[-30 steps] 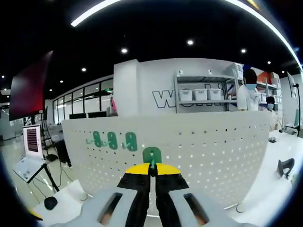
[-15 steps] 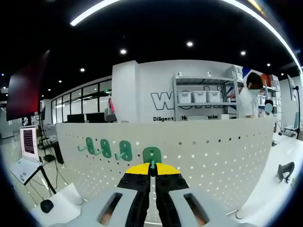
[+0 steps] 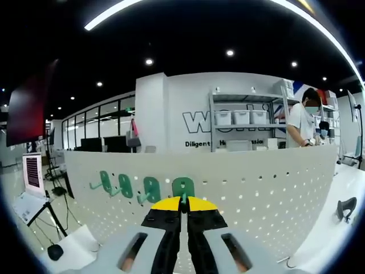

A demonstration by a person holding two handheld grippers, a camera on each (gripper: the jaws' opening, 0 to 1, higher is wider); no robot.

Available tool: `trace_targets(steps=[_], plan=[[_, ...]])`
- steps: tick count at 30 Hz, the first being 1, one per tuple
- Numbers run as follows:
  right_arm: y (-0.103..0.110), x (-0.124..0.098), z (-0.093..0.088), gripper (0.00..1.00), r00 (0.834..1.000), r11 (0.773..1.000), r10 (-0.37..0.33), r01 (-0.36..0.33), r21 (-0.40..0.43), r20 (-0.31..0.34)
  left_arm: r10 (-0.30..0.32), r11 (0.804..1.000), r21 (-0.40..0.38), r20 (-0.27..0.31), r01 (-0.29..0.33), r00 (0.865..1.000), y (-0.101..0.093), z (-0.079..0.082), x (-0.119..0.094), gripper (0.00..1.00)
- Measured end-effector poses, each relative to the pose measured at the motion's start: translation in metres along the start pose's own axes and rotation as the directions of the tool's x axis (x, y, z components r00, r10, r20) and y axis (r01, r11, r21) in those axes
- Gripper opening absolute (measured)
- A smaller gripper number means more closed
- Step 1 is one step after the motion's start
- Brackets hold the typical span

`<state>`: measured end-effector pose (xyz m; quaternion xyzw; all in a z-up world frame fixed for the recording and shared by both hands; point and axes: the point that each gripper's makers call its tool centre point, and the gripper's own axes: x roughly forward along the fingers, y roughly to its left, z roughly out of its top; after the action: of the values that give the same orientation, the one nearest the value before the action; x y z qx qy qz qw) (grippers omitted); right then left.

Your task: Insert the hook assembly into the mounting plate slot until the hook locks in place.

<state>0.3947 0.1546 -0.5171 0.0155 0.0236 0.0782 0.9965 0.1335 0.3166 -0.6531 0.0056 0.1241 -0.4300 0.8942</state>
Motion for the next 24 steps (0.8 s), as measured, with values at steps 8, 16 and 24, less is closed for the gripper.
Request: trace_targets(steps=[8,16,24], plan=[[-0.001,0.006,0.001,0.01,1.000,1.000,-0.006,0.006,0.019,0.003,0.005,1.000,-0.006,-0.007,-0.005,1.000,0.003,-0.002,0.000,0.95],[0.001,0.011,0.000,0.01,1.000,0.999,-0.014,0.013,0.042,0.012,0.005,1.000,-0.002,0.000,-0.005,1.000,0.005,0.001,0.000,0.94],[0.000,0.019,-0.003,0.01,1.000,1.000,-0.012,0.012,0.019,-0.005,0.013,1.000,-0.007,0.001,-0.013,1.000,0.011,0.002,-0.002,0.93]])
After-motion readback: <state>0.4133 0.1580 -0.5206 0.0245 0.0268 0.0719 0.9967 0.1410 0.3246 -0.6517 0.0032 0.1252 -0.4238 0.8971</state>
